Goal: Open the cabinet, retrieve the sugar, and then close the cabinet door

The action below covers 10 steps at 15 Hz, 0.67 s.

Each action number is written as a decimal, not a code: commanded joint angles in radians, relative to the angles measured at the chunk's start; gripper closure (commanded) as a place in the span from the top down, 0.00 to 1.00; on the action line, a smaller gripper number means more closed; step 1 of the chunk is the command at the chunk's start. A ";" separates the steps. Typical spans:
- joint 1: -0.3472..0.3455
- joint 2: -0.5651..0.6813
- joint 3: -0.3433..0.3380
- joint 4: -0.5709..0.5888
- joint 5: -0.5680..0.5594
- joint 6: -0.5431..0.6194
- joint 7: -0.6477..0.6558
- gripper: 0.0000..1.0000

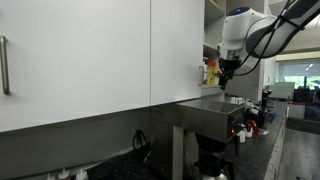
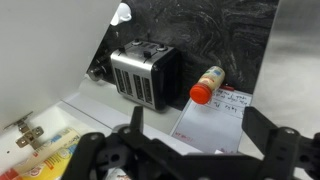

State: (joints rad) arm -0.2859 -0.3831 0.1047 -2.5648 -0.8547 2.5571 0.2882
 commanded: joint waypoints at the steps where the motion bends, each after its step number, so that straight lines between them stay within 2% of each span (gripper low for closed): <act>1: 0.040 0.001 -0.037 0.003 -0.016 -0.012 0.009 1.00; 7: 0.040 0.001 -0.038 0.003 -0.015 -0.012 0.009 1.00; 10: 0.024 0.003 -0.019 0.044 -0.080 -0.049 0.075 1.00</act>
State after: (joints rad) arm -0.2746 -0.3850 0.0928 -2.5585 -0.8718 2.5538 0.3095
